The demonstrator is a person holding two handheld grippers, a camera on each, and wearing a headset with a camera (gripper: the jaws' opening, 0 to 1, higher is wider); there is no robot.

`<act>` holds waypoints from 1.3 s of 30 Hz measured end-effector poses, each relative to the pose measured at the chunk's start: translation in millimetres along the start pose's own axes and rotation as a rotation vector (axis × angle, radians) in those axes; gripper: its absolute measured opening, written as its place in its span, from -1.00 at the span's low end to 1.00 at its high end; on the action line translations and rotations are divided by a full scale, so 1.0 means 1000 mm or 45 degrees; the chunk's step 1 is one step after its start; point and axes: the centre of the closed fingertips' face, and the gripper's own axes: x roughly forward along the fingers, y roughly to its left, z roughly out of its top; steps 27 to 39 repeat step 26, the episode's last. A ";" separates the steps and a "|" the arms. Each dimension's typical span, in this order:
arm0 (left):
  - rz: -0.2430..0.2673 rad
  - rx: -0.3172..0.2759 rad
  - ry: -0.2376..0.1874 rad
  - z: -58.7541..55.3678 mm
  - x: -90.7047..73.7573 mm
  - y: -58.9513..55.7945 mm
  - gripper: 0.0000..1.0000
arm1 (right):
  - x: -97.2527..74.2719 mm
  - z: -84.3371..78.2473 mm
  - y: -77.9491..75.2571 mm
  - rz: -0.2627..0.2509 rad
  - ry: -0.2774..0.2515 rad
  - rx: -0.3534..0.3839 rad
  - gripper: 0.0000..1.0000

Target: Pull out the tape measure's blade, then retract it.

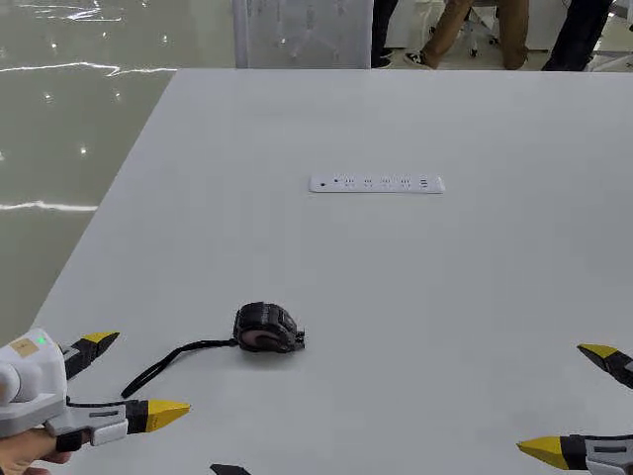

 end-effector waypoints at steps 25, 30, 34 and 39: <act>-0.035 0.012 -0.019 0.009 0.008 -0.007 1.00 | -0.016 -0.013 -0.011 -0.044 -0.003 0.039 1.00; -0.036 0.013 -0.013 0.008 0.008 -0.007 1.00 | -0.016 -0.013 -0.012 -0.044 -0.002 0.040 1.00; -0.036 0.013 -0.013 0.008 0.008 -0.007 1.00 | -0.016 -0.013 -0.012 -0.044 -0.002 0.040 1.00; -0.036 0.013 -0.013 0.008 0.008 -0.007 1.00 | -0.016 -0.013 -0.012 -0.044 -0.002 0.040 1.00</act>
